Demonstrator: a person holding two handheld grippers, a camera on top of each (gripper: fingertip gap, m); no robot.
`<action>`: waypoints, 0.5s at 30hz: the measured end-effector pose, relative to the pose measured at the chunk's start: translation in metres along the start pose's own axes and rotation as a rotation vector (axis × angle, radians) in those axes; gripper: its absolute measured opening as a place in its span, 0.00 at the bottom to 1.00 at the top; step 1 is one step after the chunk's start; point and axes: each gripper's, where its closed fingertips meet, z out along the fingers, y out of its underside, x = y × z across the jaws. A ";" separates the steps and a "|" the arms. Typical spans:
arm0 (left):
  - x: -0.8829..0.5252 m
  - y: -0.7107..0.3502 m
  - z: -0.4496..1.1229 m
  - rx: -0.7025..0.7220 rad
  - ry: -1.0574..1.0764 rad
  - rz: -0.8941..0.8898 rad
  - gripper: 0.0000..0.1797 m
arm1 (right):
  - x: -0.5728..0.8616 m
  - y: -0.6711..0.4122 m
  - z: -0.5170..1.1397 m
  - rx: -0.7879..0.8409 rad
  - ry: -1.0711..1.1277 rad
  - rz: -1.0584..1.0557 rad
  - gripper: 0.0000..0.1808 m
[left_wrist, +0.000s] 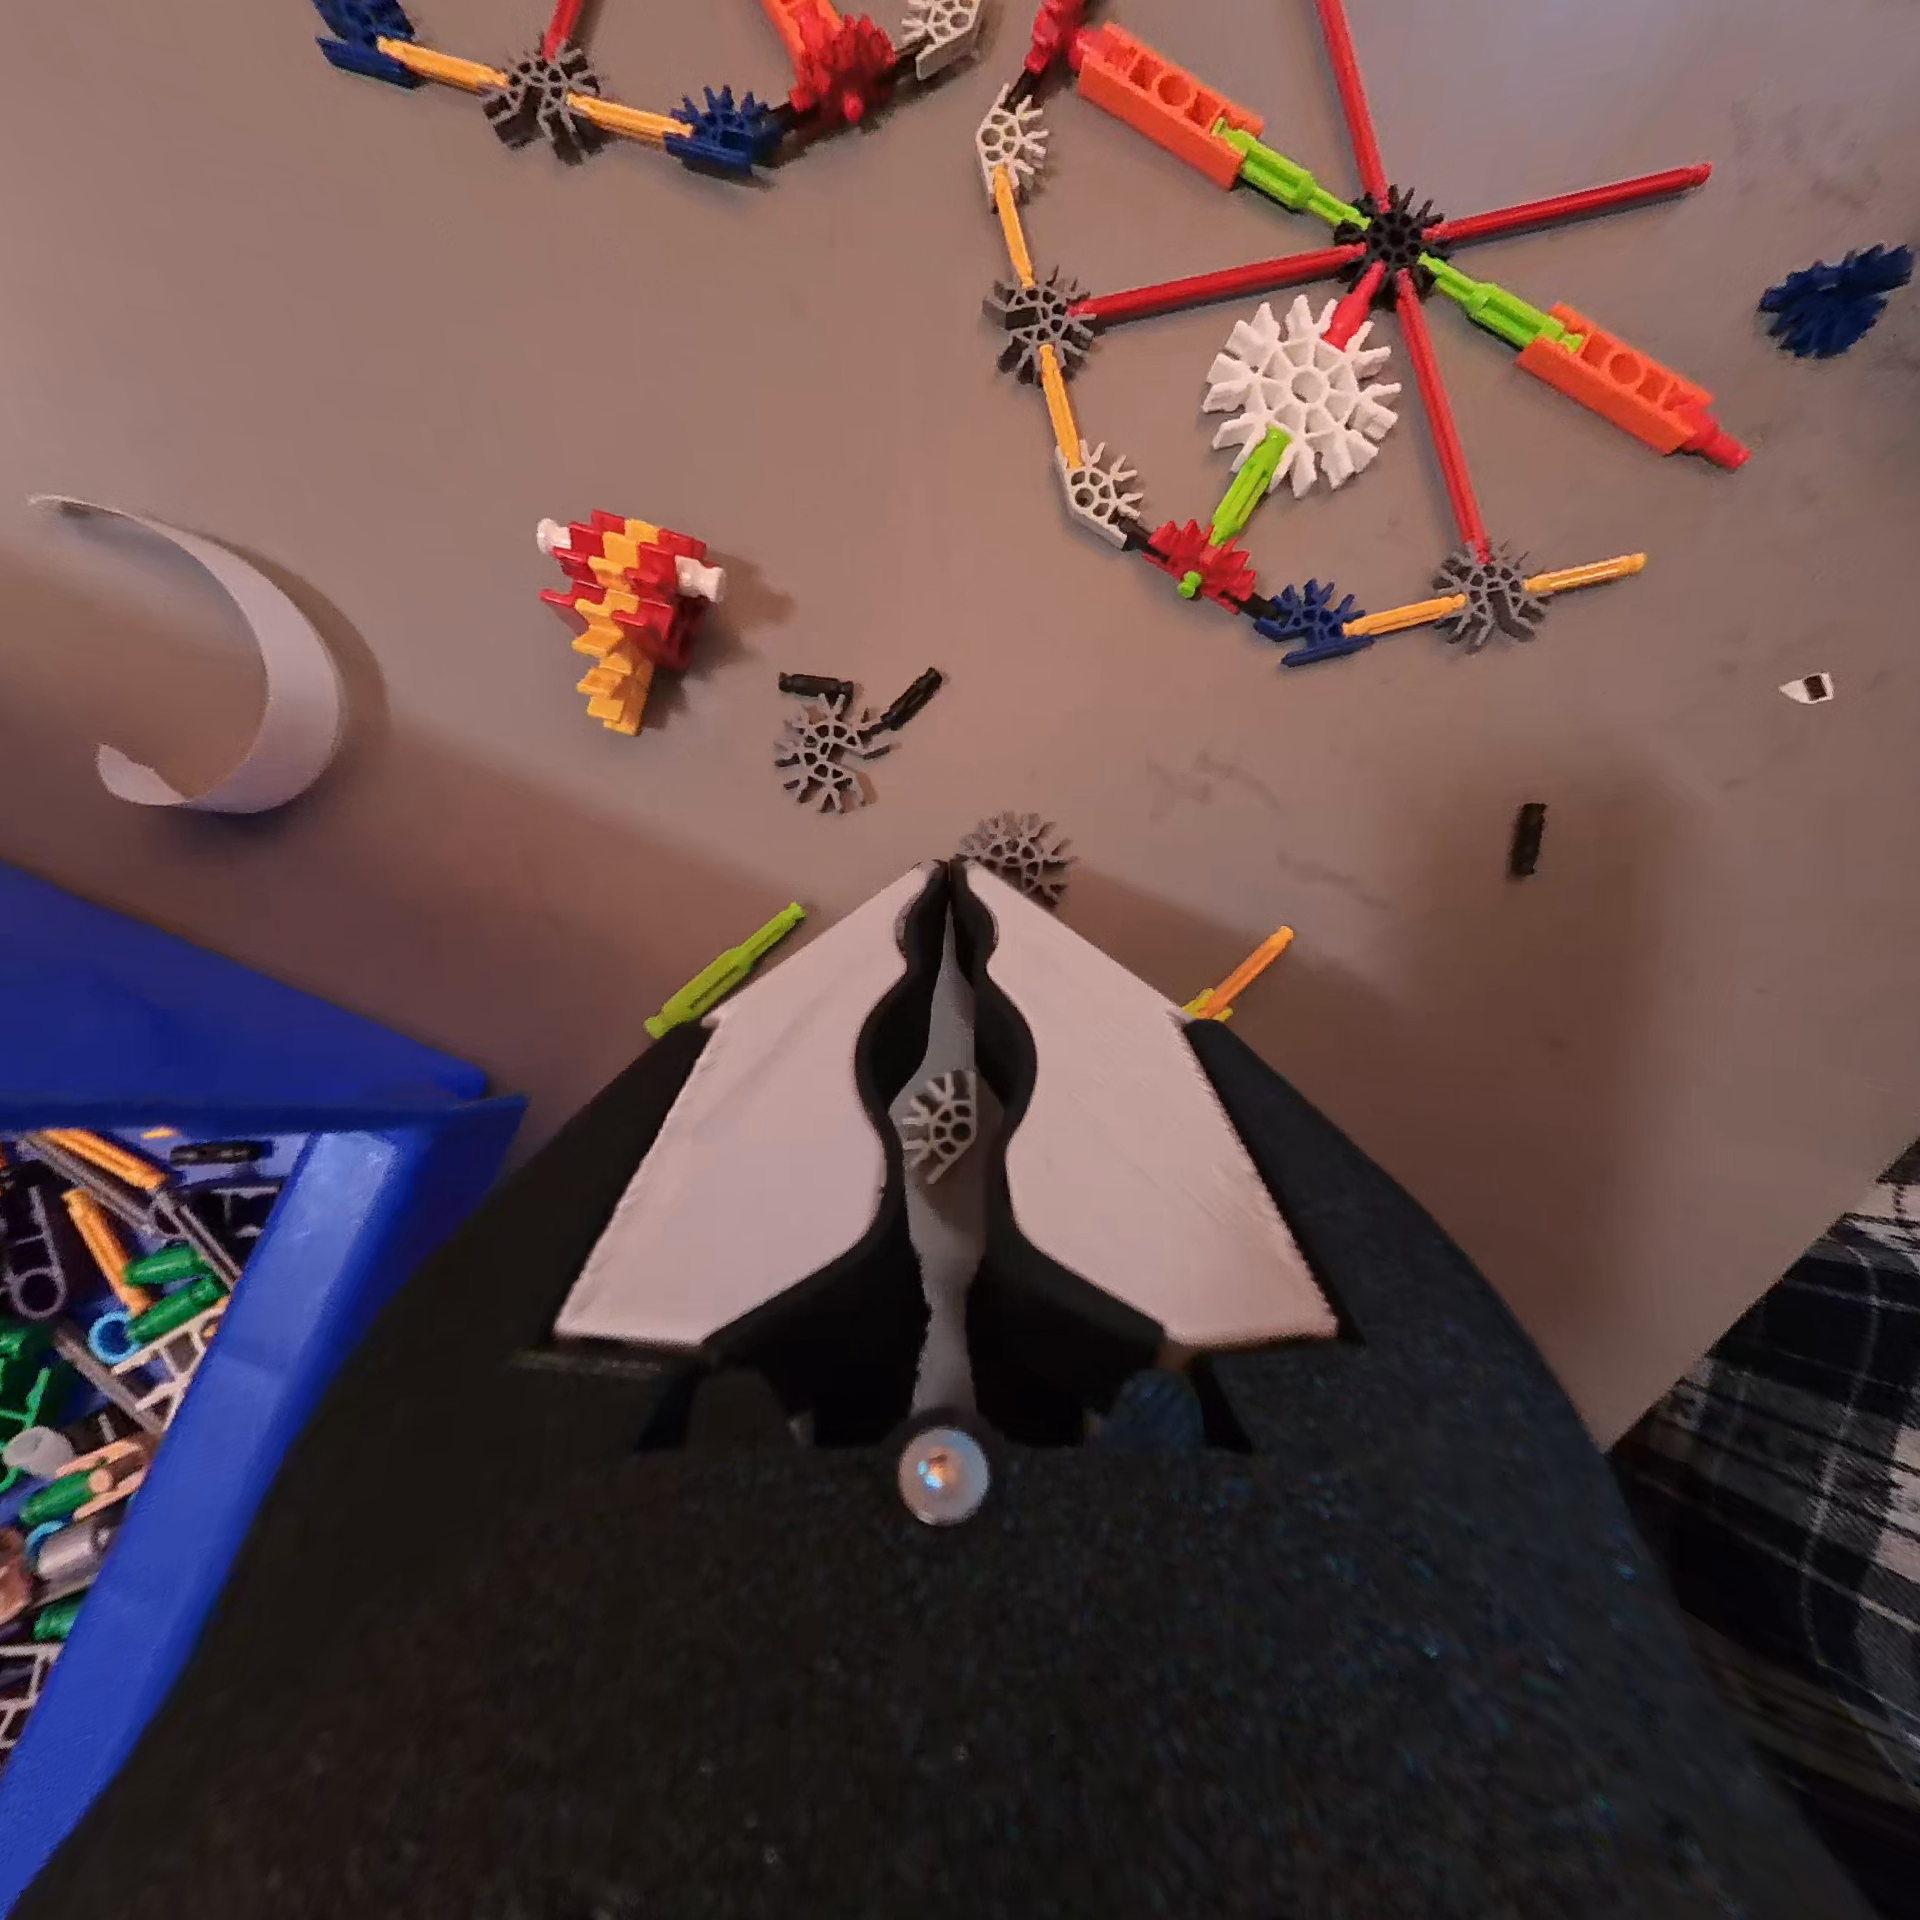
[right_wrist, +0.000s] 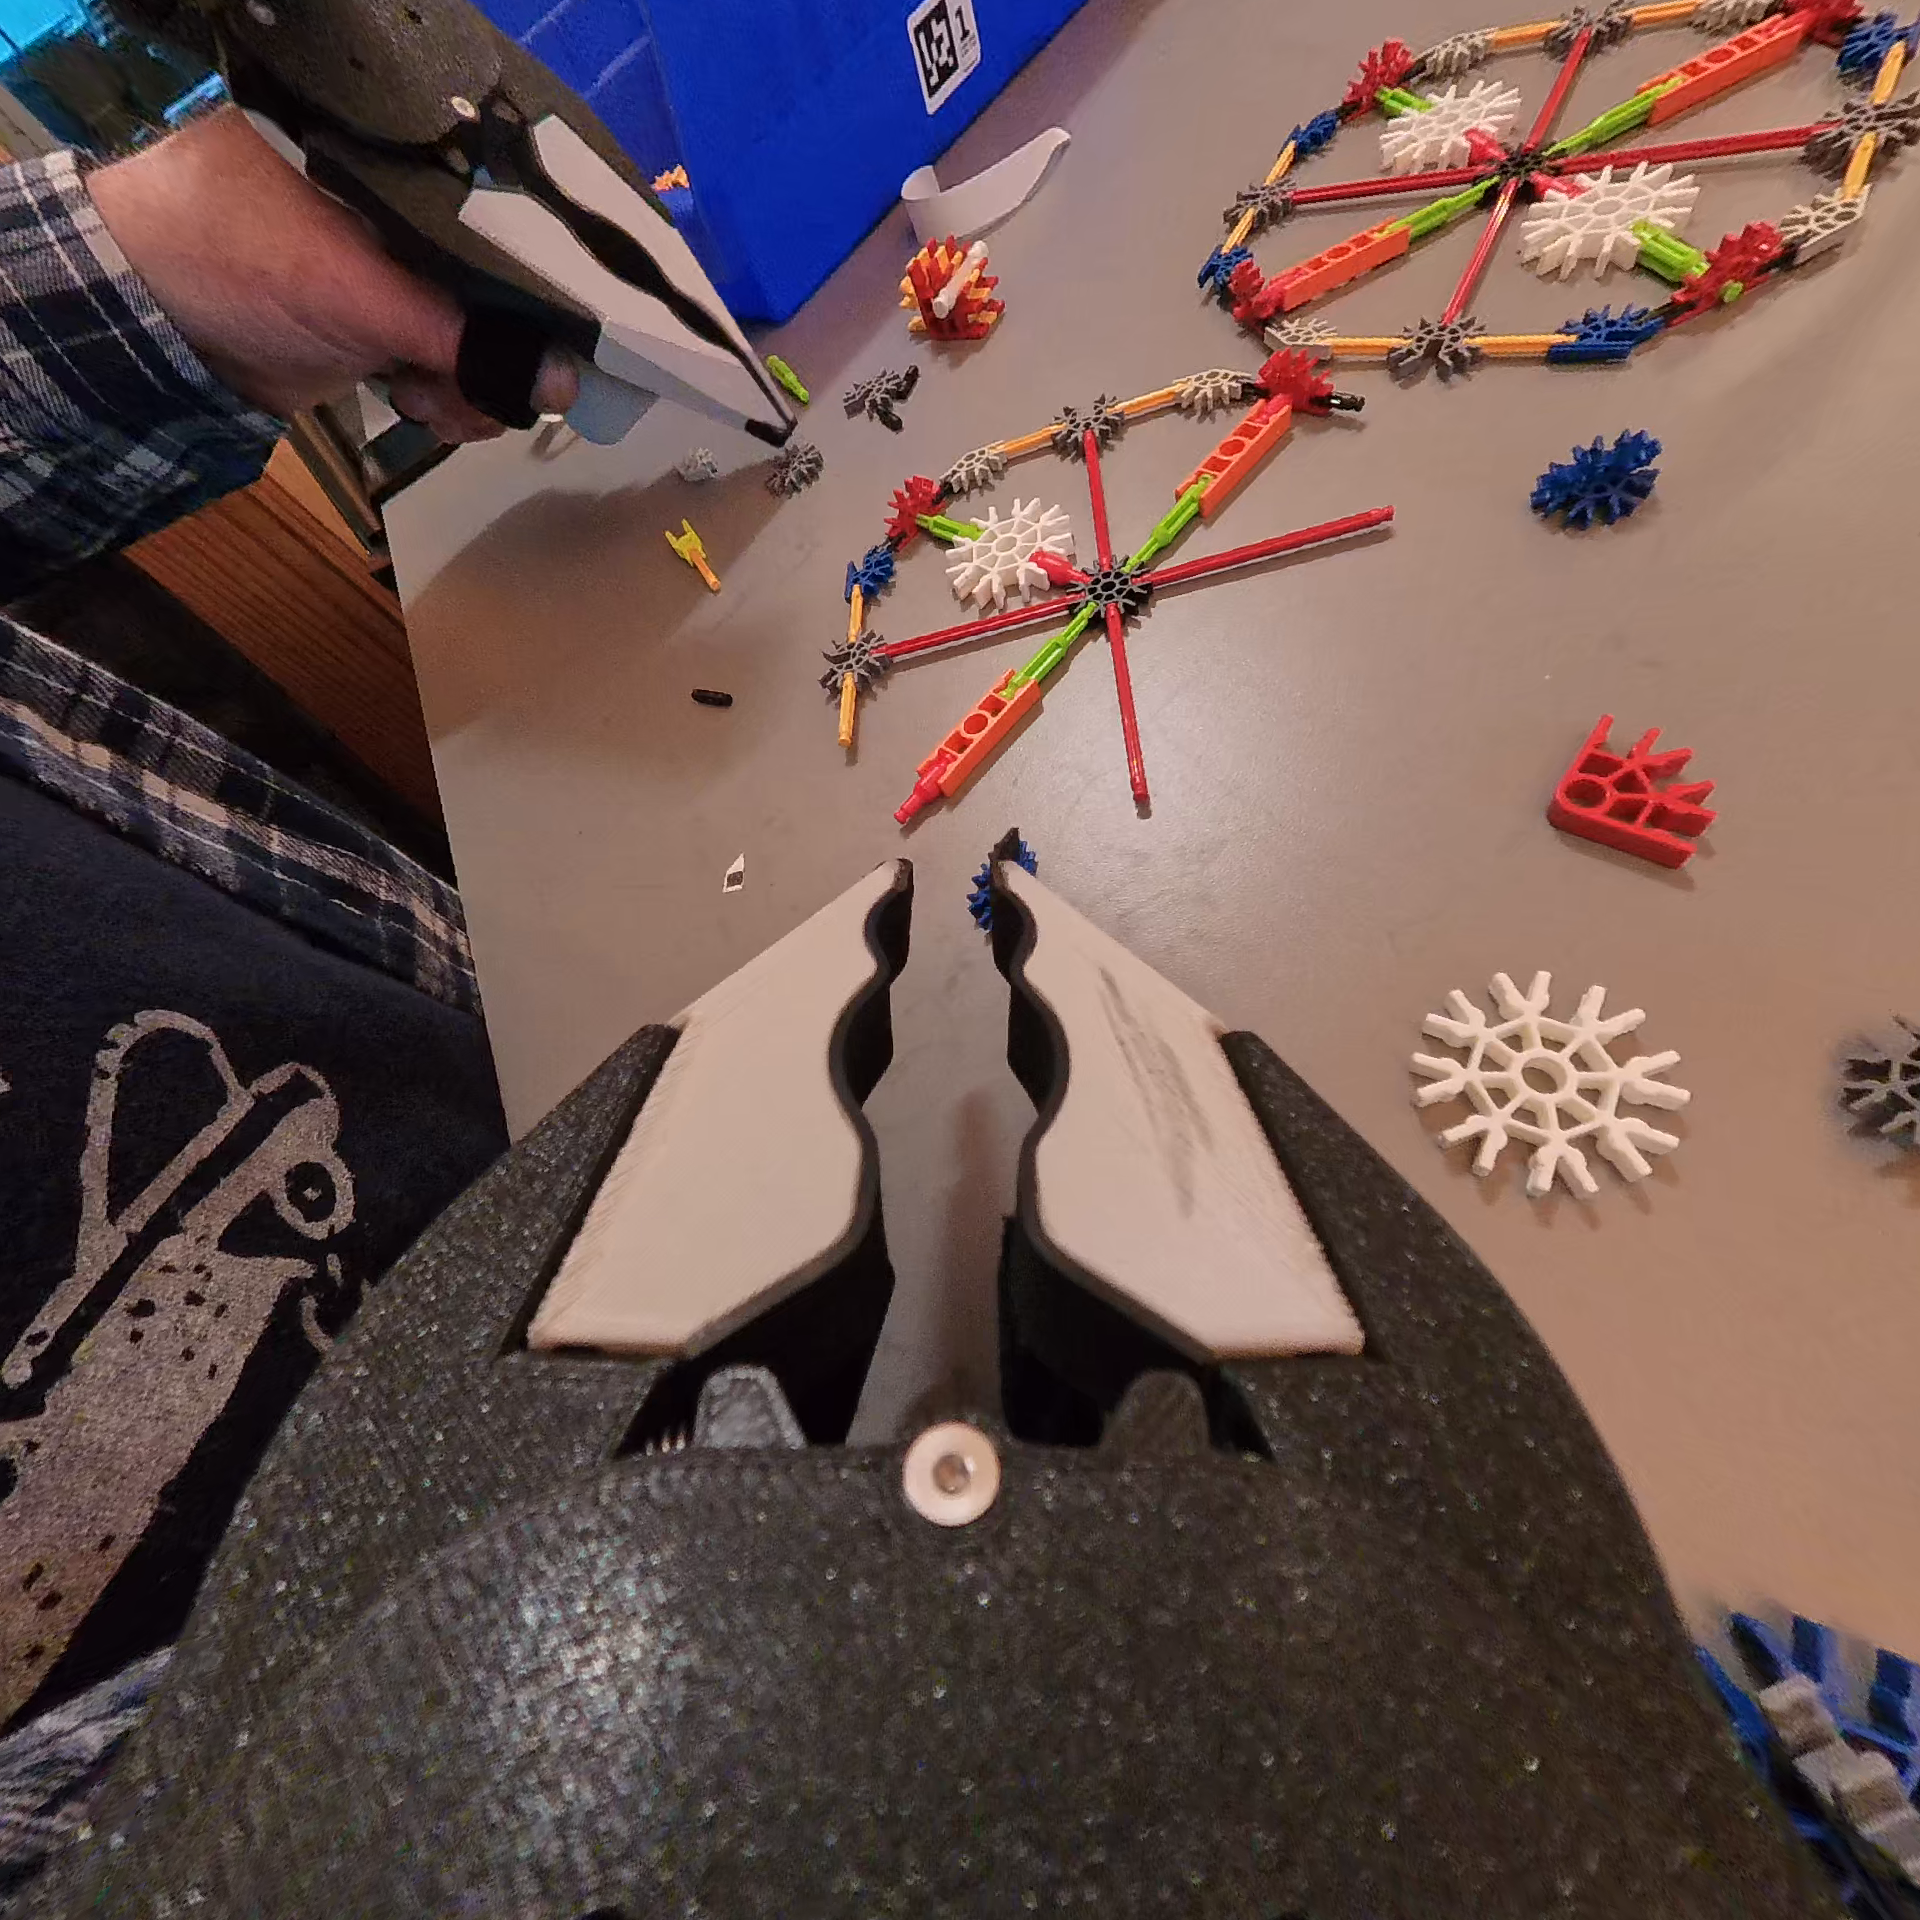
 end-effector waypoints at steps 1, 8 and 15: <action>0.000 -0.001 -0.002 0.006 0.004 0.003 0.00 | 0.000 0.000 0.000 0.000 0.001 0.000 0.08; 0.008 0.004 -0.003 -0.035 0.061 0.051 0.16 | 0.001 0.000 0.000 0.003 0.005 0.000 0.08; 0.011 0.005 0.005 -0.052 0.036 0.076 0.11 | 0.002 -0.001 0.000 0.006 0.016 -0.001 0.08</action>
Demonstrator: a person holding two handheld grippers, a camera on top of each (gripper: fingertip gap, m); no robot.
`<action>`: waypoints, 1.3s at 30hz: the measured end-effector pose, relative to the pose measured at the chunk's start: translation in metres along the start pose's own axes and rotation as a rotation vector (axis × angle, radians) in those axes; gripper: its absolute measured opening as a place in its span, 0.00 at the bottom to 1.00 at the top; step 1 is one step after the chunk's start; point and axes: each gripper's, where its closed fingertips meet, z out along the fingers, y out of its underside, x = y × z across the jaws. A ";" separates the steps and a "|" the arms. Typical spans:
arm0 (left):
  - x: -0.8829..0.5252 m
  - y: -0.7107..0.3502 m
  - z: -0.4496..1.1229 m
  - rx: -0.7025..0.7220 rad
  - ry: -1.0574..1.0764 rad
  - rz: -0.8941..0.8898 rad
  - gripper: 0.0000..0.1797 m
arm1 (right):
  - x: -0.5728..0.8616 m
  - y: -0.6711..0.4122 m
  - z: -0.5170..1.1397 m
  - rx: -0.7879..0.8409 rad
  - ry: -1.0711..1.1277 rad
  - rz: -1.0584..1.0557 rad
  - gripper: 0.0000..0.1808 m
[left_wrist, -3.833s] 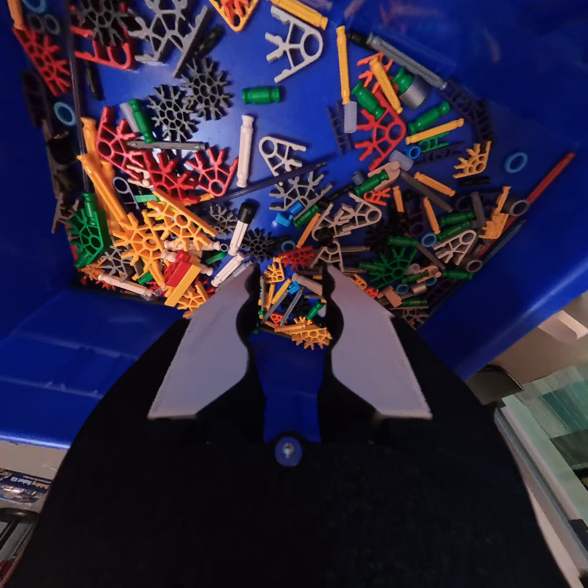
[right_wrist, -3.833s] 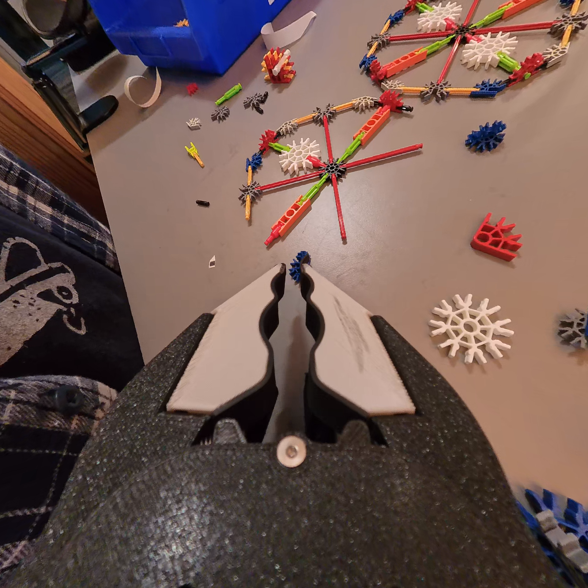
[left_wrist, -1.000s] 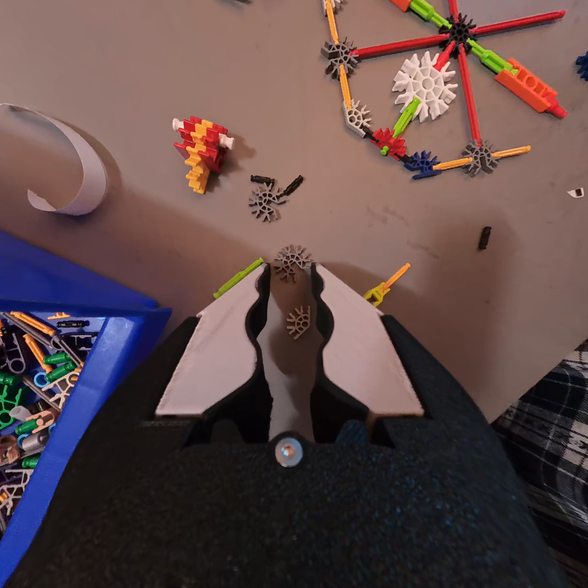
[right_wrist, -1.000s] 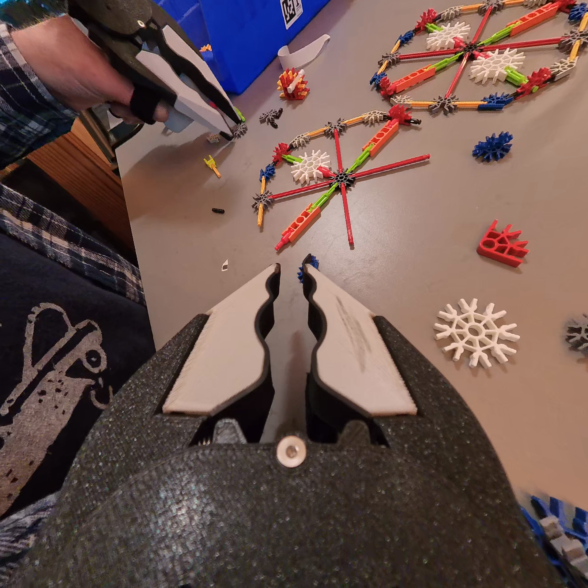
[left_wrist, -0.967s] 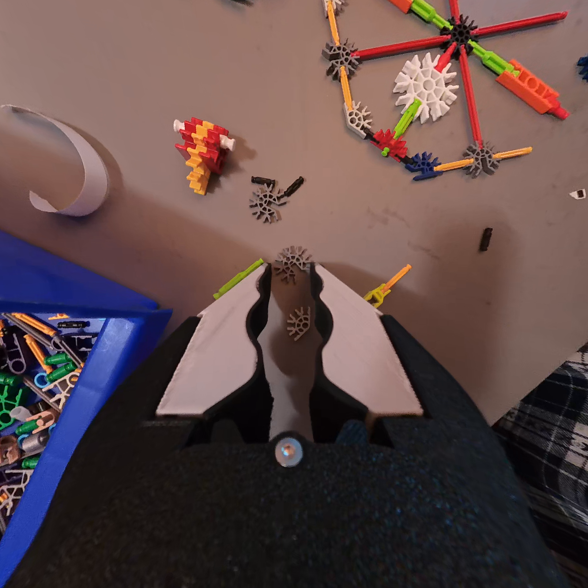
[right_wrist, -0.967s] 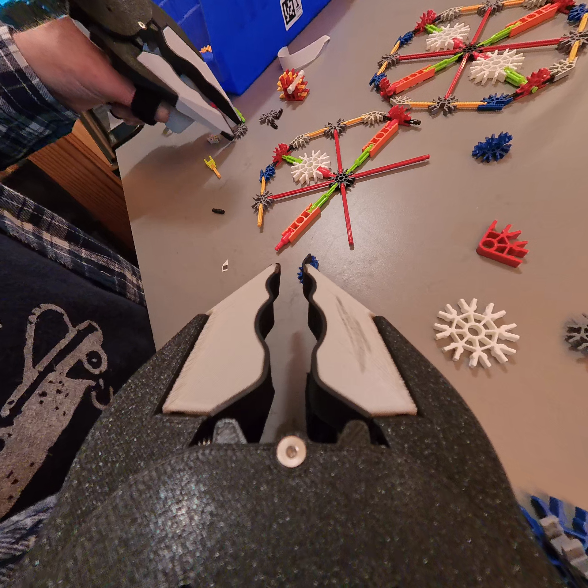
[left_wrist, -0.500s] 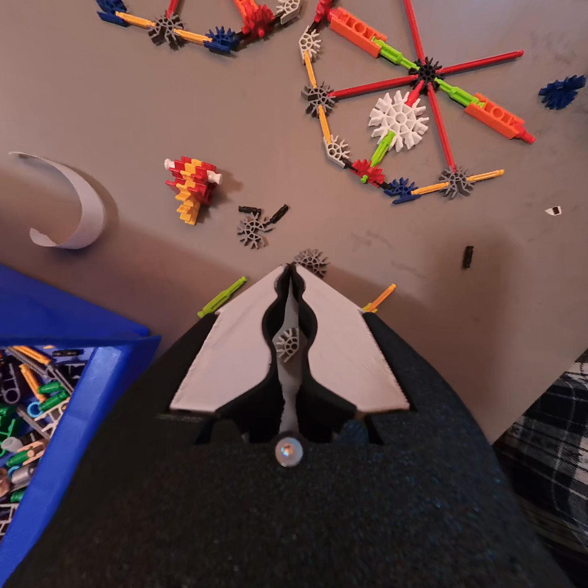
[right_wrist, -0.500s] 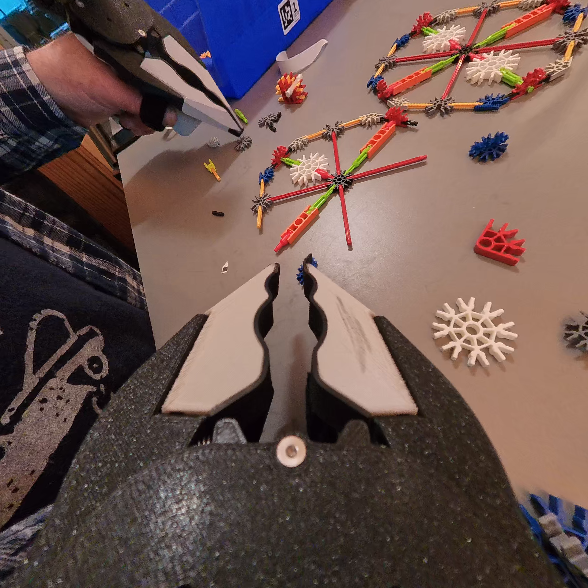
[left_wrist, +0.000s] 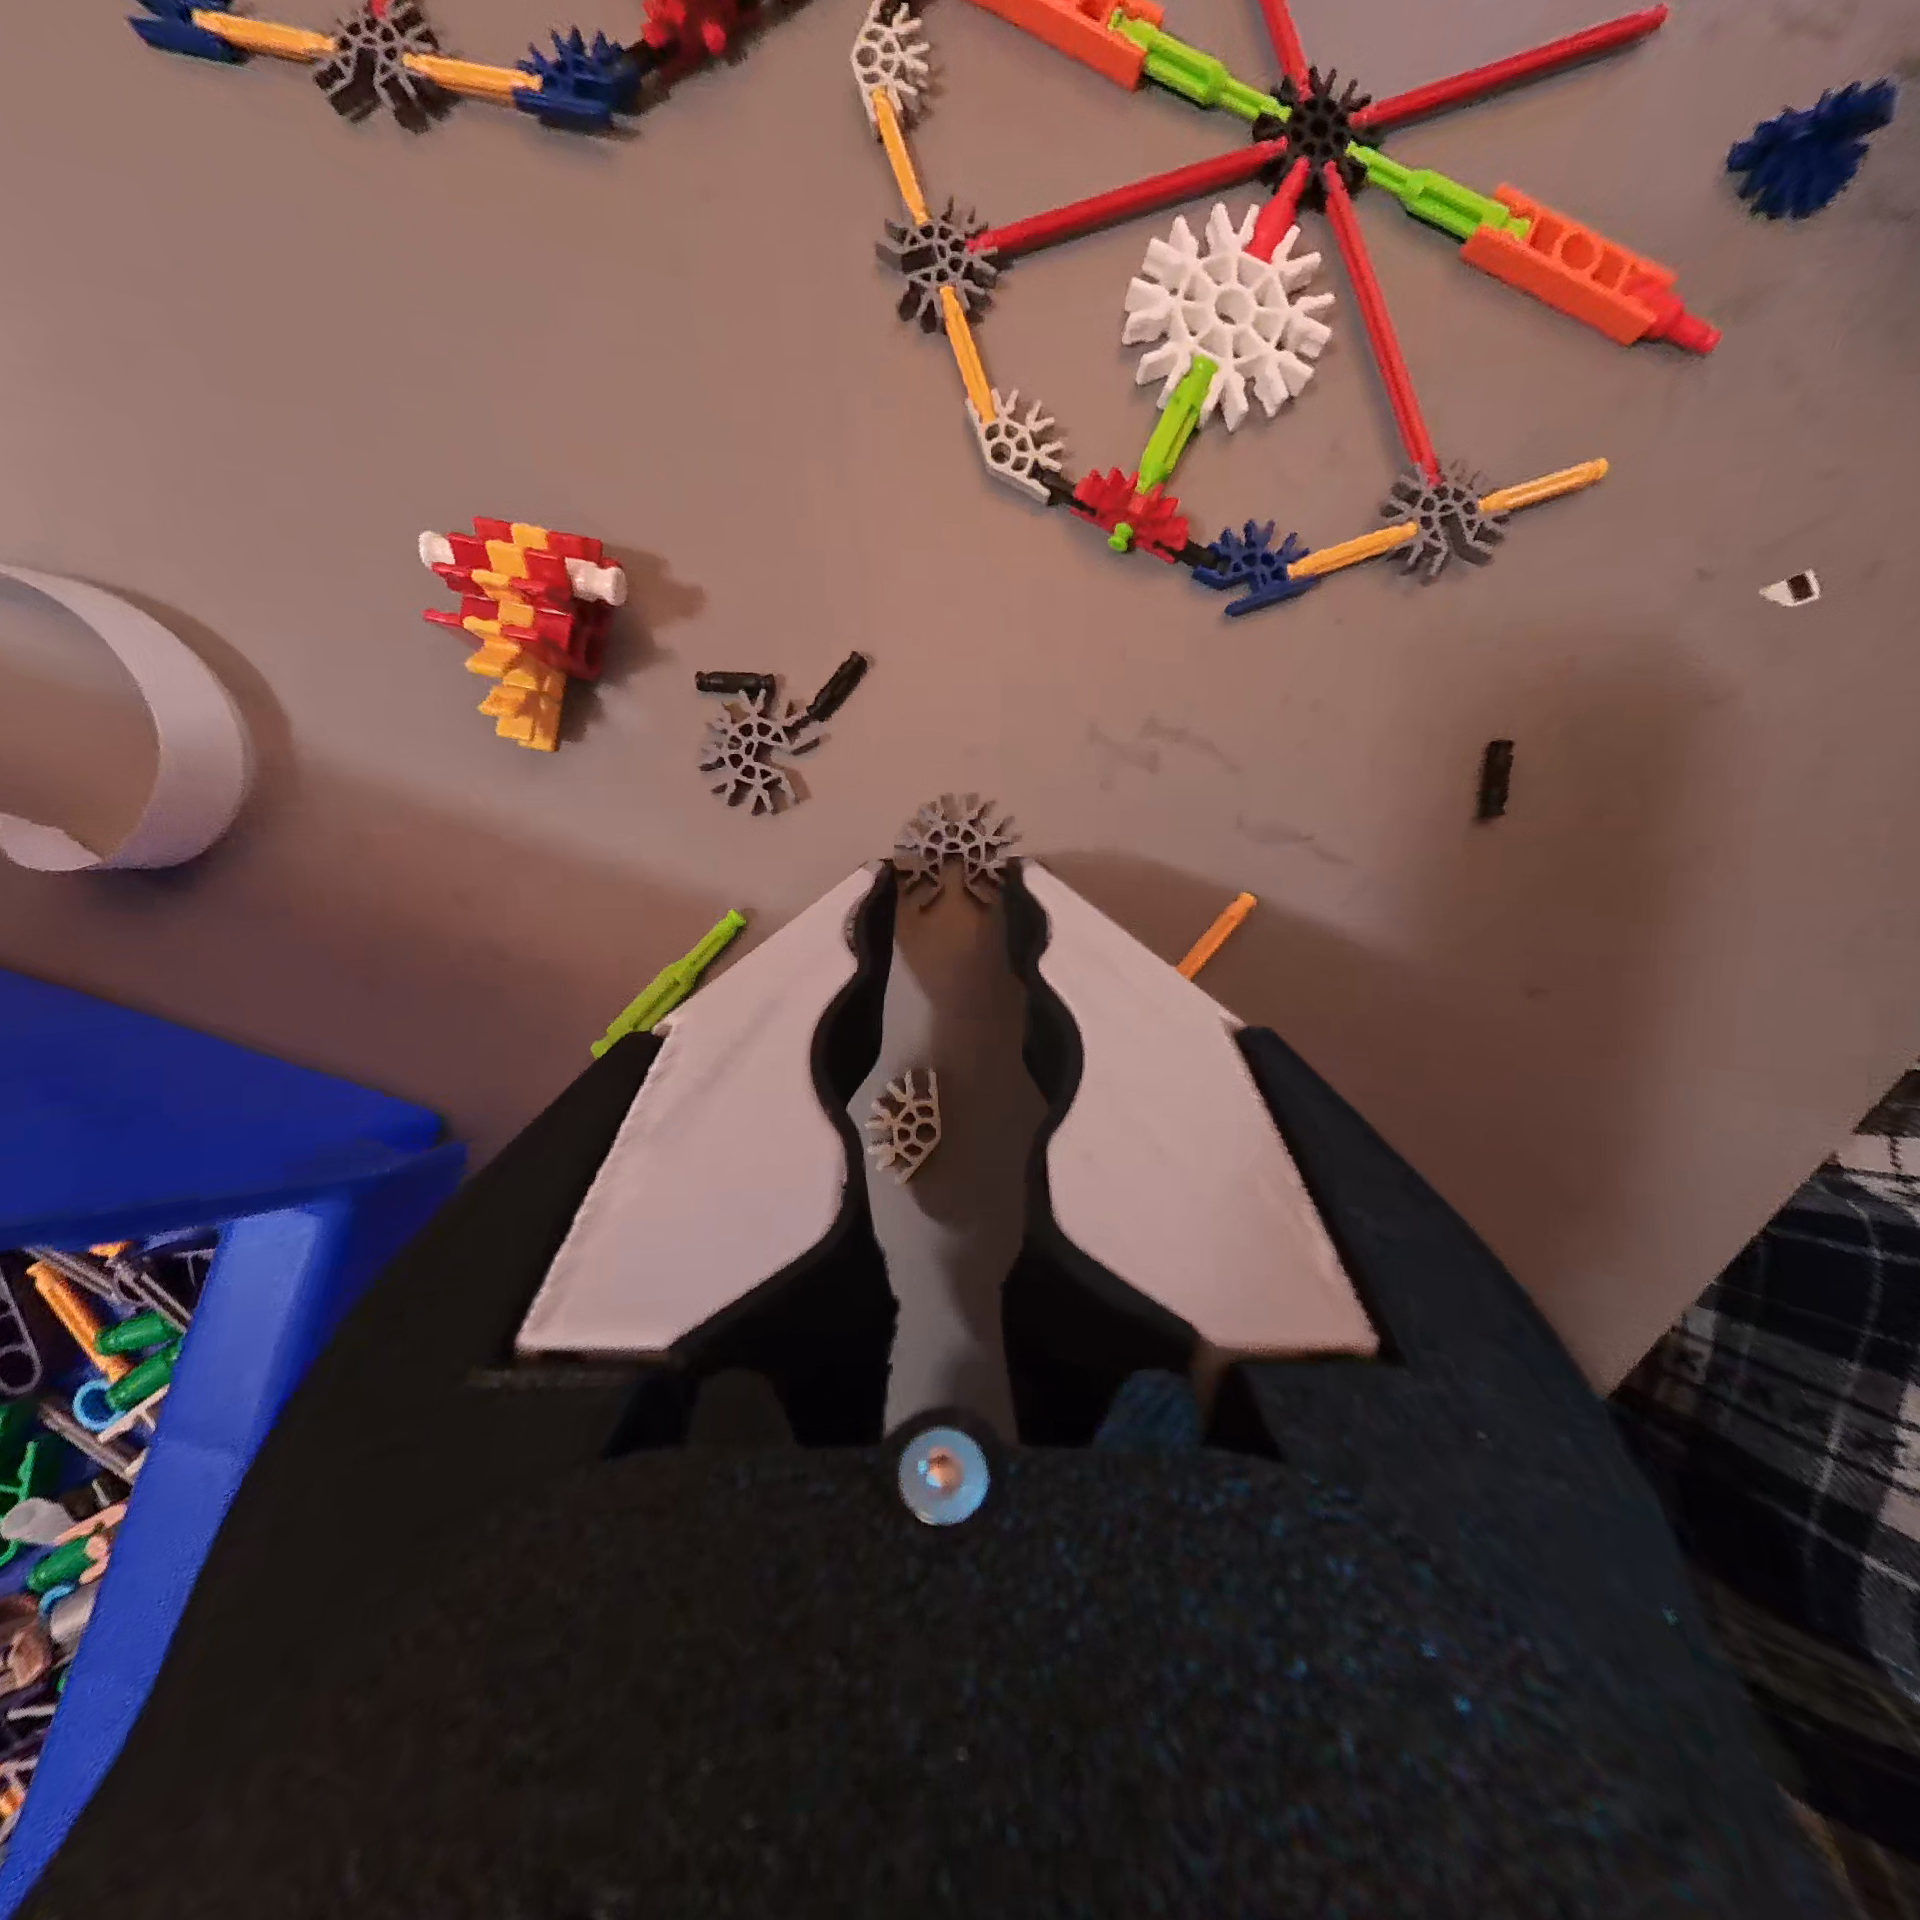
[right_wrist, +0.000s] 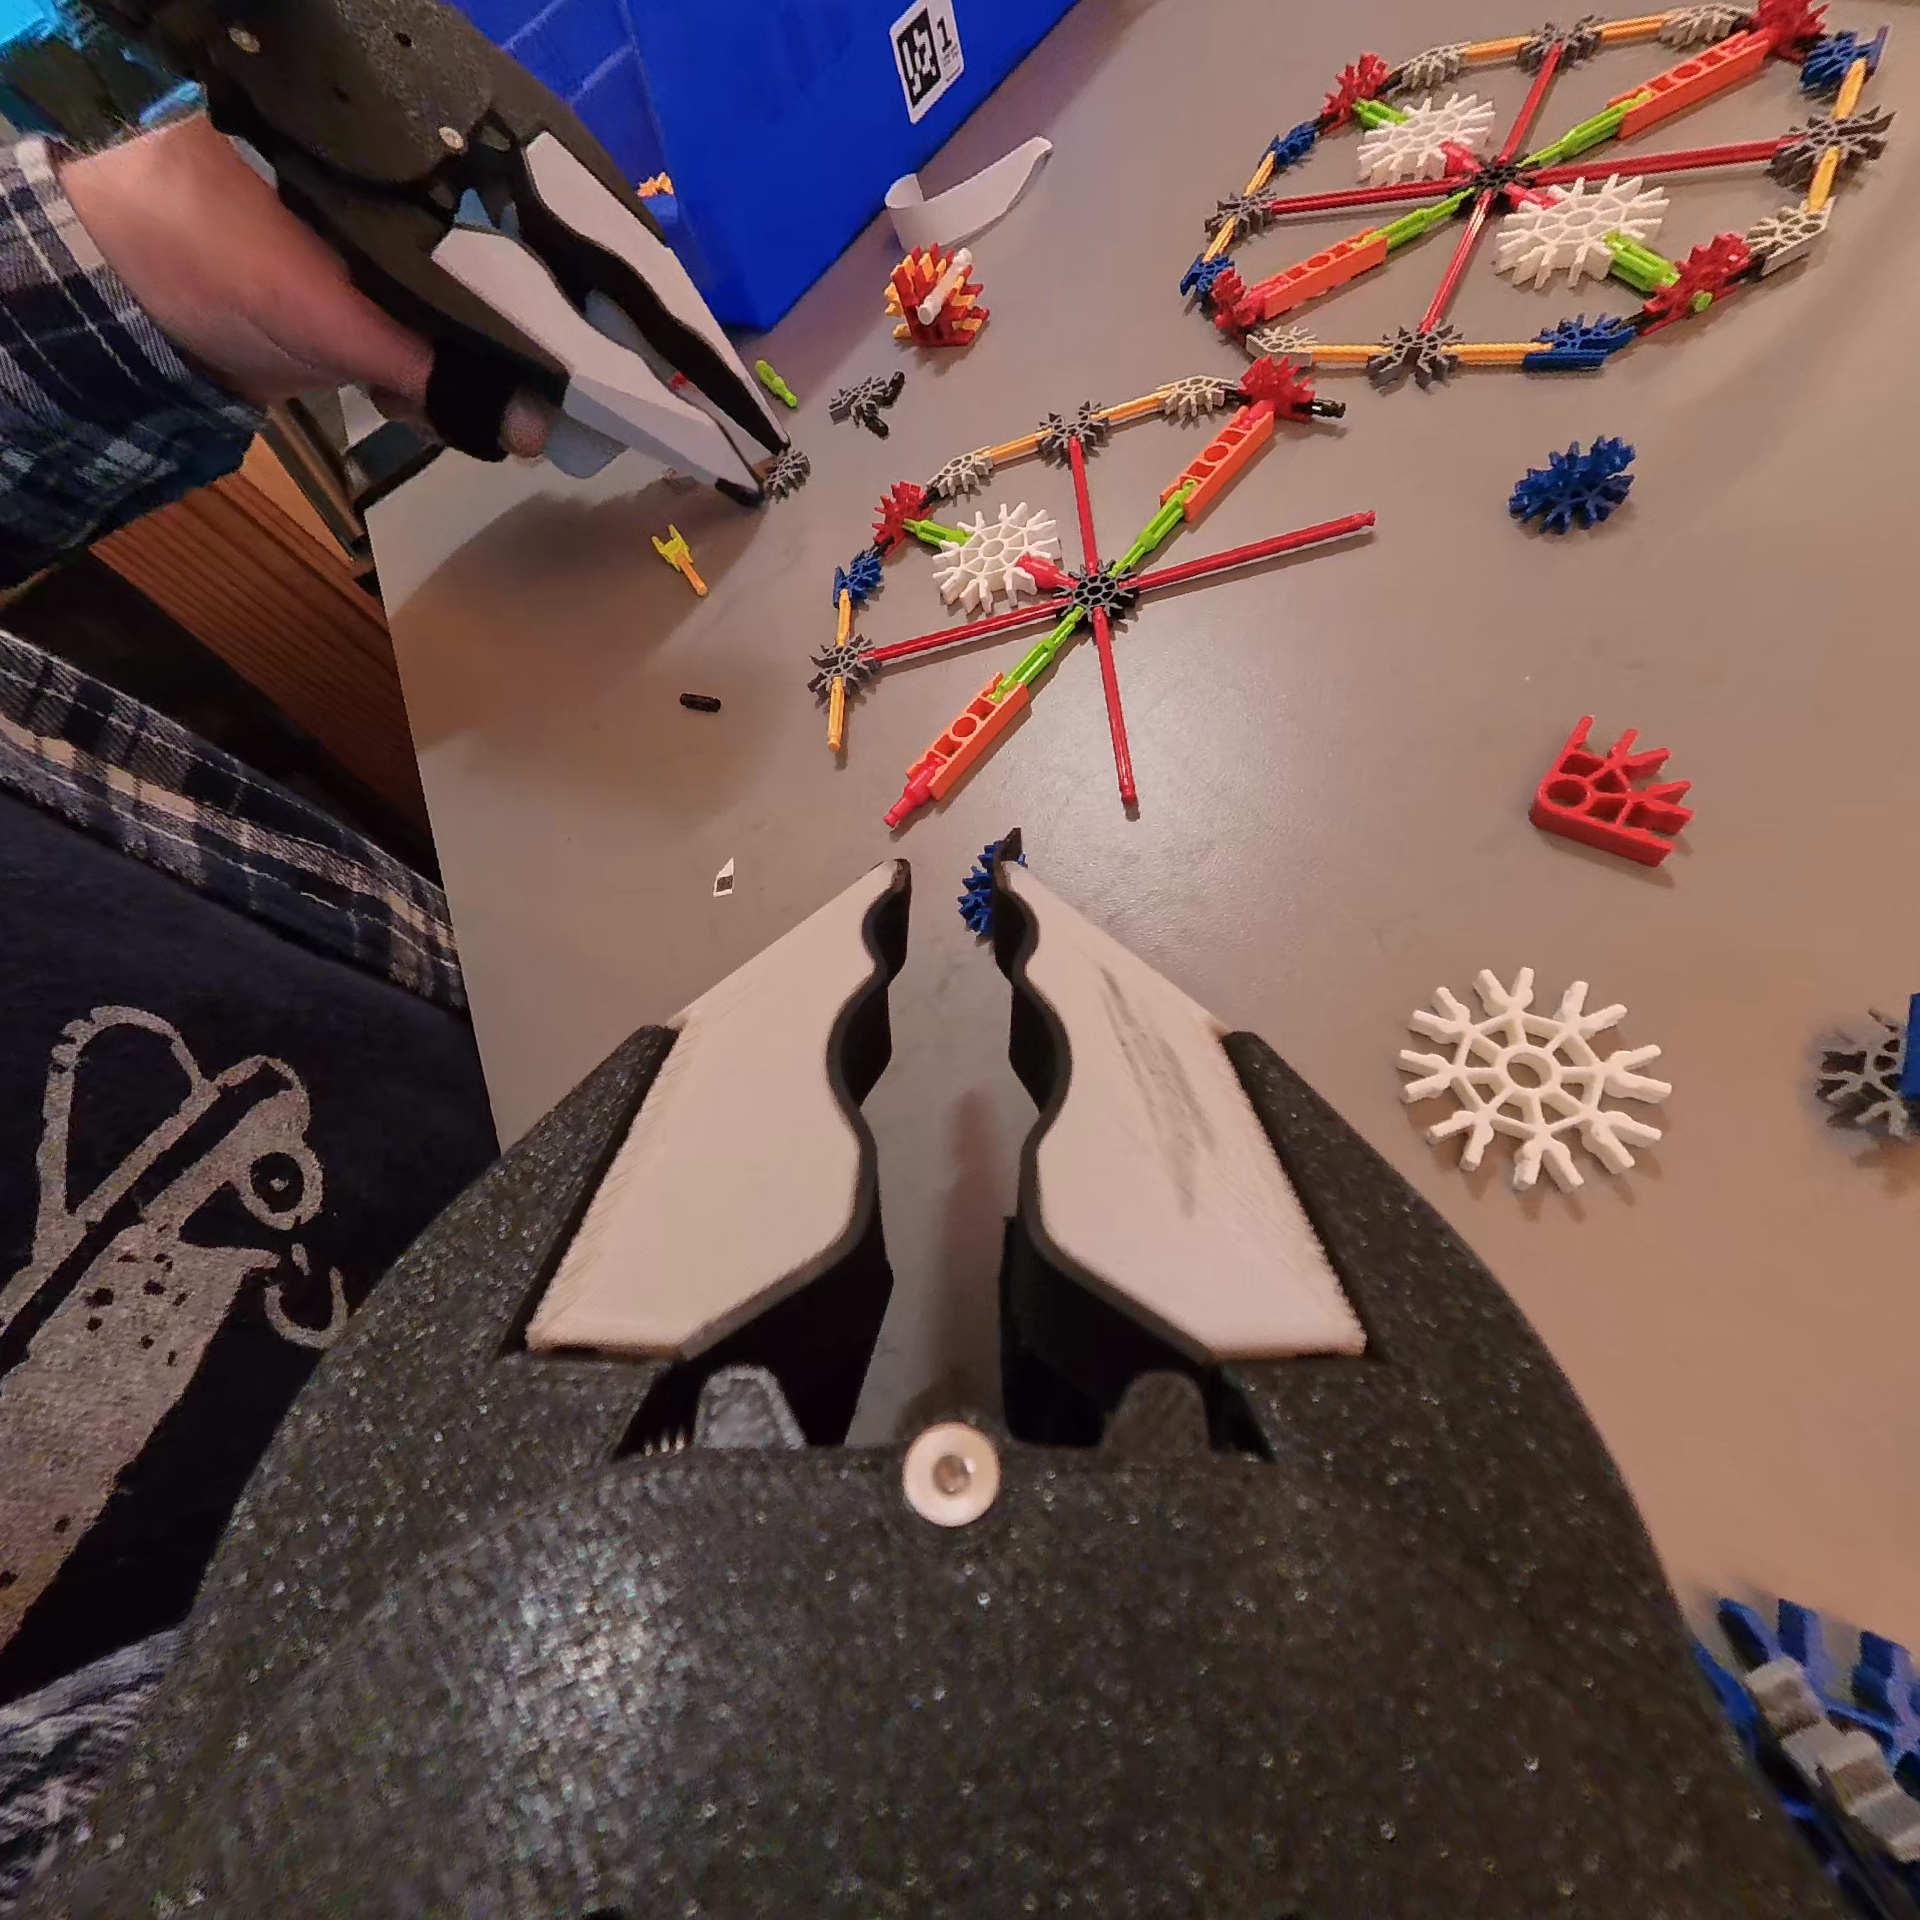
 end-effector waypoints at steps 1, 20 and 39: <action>0.000 0.000 0.000 0.008 0.005 -0.003 0.11 | 0.000 0.000 0.000 0.001 0.001 0.000 0.08; 0.011 -0.033 -0.012 0.133 0.010 0.038 0.10 | 0.002 -0.003 -0.003 0.028 0.001 0.012 0.13; 0.043 -0.071 -0.009 0.197 0.071 0.145 0.10 | 0.005 -0.005 -0.003 0.034 0.023 0.012 0.14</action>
